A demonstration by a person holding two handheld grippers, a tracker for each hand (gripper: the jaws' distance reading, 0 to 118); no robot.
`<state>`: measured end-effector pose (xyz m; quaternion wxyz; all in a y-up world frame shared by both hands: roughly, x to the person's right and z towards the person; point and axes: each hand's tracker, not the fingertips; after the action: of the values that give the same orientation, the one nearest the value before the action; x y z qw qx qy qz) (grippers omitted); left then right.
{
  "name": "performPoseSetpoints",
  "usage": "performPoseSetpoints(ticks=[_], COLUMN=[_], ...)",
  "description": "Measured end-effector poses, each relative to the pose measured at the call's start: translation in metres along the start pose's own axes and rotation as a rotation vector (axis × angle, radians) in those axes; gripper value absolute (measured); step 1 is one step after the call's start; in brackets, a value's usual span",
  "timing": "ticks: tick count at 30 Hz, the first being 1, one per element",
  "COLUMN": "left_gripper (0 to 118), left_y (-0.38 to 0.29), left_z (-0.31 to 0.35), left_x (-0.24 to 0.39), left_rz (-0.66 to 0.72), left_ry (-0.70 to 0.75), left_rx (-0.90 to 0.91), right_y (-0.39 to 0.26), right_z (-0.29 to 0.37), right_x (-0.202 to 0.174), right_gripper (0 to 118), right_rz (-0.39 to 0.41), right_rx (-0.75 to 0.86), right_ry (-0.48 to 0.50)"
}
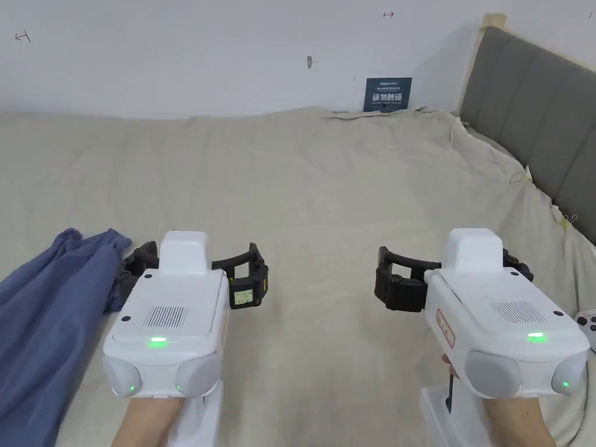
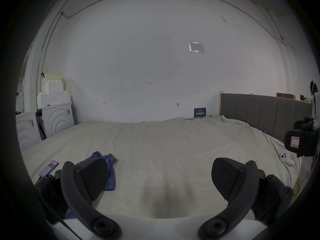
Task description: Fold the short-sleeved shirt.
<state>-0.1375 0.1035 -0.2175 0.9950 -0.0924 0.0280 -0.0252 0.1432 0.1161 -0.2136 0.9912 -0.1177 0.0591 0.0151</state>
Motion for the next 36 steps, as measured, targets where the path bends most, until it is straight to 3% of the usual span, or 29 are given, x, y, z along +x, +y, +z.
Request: performPoseSetpoints(ticks=[12,13,14,16,18,19,20,21,22,23,28,36], left_gripper=[118,114,98,91,39,19,11,9,5,0,0,0], left_y=[0.000,0.000,0.001,0.002,0.003,0.004,0.005,0.007,0.009,0.010,0.011,0.013], left_z=[0.000,0.000,0.001,0.004,0.005,0.004,0.005,0.006,0.007,0.007,0.007,0.005], left_x=[-0.001,-0.001,0.000,0.002,0.004,0.004,0.004,0.003,0.002,0.002,0.006,-0.001], left_rz=[0.004,0.003,0.000,-0.015,-0.040,-0.049,-0.047,-0.042,-0.037,-0.040,-0.074,0.006], left_ry=[0.002,0.003,0.007,0.019,0.040,0.045,0.045,0.034,0.017,0.010,0.007,-0.006], left_rx=[-0.002,-0.005,-0.004,0.010,0.027,0.028,0.030,0.032,0.027,0.025,0.023,-0.009], right_y=[-0.001,-0.001,-0.001,0.001,0.003,0.004,0.003,0.003,0.004,0.005,0.009,0.009], right_z=[-0.002,-0.002,-0.002,0.001,0.003,0.003,0.001,0.001,0.002,0.003,0.007,0.007], right_x=[0.000,0.000,0.000,-0.002,-0.003,-0.004,-0.004,-0.005,-0.005,-0.005,-0.008,-0.008], right_gripper=[117,115,108,104,69,47,22,9,3,1,0,0], right_rz=[0.000,0.001,0.004,0.013,0.021,0.023,0.025,0.028,0.033,0.034,0.059,0.044], right_rx=[-0.009,-0.010,-0.009,0.003,0.017,0.022,0.029,0.036,0.042,0.044,0.045,0.033], right_ry=[0.001,0.001,0.000,-0.002,-0.007,-0.015,-0.018,-0.022,-0.029,-0.016,0.004,0.017])
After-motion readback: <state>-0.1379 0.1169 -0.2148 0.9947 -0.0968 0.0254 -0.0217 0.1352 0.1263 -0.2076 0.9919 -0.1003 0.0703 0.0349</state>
